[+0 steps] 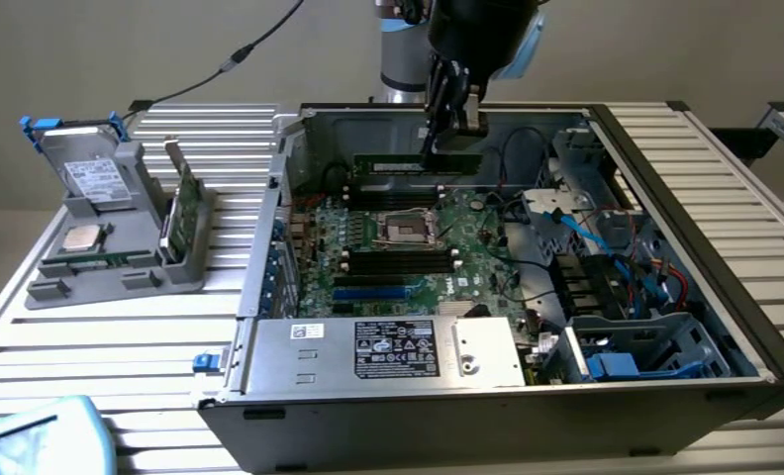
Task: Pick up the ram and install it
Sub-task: 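Pick up the ram and move it above insertion slot, then insert the ram into the slot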
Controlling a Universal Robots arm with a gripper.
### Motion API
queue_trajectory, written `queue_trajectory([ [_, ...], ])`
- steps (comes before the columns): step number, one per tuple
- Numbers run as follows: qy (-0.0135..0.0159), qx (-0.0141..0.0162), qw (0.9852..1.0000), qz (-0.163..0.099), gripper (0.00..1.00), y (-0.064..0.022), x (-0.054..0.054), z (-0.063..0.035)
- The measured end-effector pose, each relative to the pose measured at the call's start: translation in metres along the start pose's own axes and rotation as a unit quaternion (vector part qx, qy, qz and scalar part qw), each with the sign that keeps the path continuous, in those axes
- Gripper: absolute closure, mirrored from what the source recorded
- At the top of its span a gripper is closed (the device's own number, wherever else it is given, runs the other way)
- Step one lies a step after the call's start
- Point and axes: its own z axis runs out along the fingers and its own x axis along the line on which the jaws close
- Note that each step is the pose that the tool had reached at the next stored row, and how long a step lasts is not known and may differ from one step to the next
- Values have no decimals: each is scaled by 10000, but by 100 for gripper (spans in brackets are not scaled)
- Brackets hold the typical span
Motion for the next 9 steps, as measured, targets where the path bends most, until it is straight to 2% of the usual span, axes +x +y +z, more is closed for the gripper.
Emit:
queue_trajectory([
  [9, -1, 0, 10000, 0, 86, 0, 0, 1],
])
